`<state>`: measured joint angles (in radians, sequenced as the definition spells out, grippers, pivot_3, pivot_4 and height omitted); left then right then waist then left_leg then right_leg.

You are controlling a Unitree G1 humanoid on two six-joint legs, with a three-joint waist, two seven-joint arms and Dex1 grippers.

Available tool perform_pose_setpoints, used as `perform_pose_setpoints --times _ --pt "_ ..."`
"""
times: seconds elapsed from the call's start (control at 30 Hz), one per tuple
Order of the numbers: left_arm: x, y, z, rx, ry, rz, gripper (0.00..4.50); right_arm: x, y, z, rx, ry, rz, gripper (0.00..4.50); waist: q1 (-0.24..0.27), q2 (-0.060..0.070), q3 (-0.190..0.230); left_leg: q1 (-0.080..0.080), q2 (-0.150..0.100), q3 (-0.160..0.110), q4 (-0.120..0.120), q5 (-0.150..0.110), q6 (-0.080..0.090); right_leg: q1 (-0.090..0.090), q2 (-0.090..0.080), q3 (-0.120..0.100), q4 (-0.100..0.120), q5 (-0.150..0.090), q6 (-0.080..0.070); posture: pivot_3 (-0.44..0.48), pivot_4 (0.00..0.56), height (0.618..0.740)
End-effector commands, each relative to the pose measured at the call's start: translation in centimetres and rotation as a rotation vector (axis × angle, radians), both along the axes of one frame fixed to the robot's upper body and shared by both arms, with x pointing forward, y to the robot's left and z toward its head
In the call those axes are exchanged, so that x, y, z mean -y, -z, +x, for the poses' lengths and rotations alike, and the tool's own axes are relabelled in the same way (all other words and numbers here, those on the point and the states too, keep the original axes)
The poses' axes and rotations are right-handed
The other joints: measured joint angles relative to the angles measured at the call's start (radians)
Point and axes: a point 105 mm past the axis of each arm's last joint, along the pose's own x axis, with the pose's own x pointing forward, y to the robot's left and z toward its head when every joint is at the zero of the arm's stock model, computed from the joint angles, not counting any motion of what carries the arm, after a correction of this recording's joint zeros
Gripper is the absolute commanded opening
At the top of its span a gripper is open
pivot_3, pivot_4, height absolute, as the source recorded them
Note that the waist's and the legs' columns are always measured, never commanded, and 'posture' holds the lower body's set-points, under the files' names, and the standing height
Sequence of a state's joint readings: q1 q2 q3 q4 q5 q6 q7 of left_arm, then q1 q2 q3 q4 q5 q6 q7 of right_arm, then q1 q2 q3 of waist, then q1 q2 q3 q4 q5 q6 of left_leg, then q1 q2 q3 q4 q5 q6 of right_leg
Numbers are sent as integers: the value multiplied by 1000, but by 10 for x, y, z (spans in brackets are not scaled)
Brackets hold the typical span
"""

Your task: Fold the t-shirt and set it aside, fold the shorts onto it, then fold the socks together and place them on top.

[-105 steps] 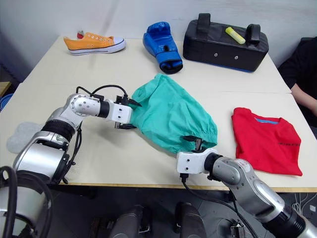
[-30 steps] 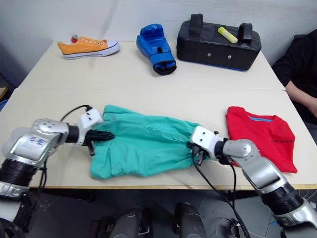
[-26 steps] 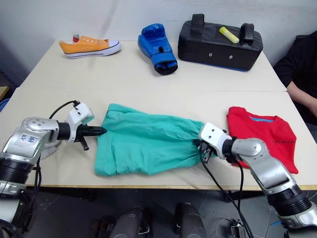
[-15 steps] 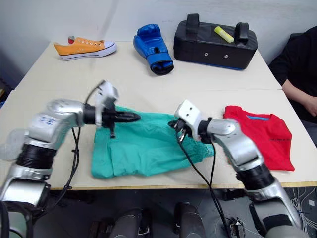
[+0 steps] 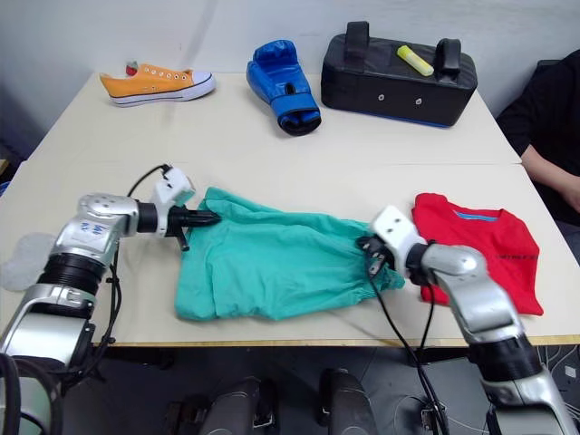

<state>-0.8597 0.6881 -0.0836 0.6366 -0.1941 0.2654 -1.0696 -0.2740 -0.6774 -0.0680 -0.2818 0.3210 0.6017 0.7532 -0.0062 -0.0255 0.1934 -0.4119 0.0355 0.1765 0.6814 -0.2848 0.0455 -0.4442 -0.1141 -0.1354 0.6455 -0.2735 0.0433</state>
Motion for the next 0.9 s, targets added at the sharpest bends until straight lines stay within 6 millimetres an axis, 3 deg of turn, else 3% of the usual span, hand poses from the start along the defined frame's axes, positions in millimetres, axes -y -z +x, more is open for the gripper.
perform_pose_setpoints --times 0.03,0.1,0.2,0.33,0.5,0.7,0.73,0.9 --pt "24 -52 -21 95 185 -116 0 4 -30 -31 51 -24 58 22 3 0 0 0 0 0 0 0 0 0 0 0 0 0 0 0 150 740" --pt "41 -56 -45 40 332 -118 0 8 -29 -53 -4 -6 93 22 5 0 0 1 0 -1 0 0 0 1 0 0 0 0 0 0 150 740" --pt "67 -36 -78 -46 548 -15 0 10 -18 -89 -147 59 216 22 7 0 0 2 0 -2 -2 0 0 2 0 0 -1 0 0 0 150 740" --pt "81 -3 -70 -38 570 78 0 8 1 -114 -293 173 366 533 7 0 -1 8 0 -3 -2 -2 0 10 0 0 -3 0 0 0 150 740" --pt "87 32 -52 22 551 171 0 -1 27 -131 -479 349 647 2188 6 0 -1 11 0 -4 -13 -3 2 13 1 0 -13 2 -2 0 150 740" --pt "93 44 -39 75 538 205 0 -2 42 -119 -595 509 893 4307 3 0 -1 11 0 -4 -17 2 0 13 1 -1 -16 3 -2 0 150 740" --pt "94 44 -38 78 540 206 0 -2 43 -115 -606 521 920 4486 4 0 -1 11 0 -4 -17 2 0 13 1 -2 -17 3 -1 0 150 740" --pt "97 45 -37 95 542 208 0 -4 57 -88 -670 584 1002 4486 2 0 -1 10 -1 -4 -17 1 2 13 1 -1 -19 5 1 0 150 740"
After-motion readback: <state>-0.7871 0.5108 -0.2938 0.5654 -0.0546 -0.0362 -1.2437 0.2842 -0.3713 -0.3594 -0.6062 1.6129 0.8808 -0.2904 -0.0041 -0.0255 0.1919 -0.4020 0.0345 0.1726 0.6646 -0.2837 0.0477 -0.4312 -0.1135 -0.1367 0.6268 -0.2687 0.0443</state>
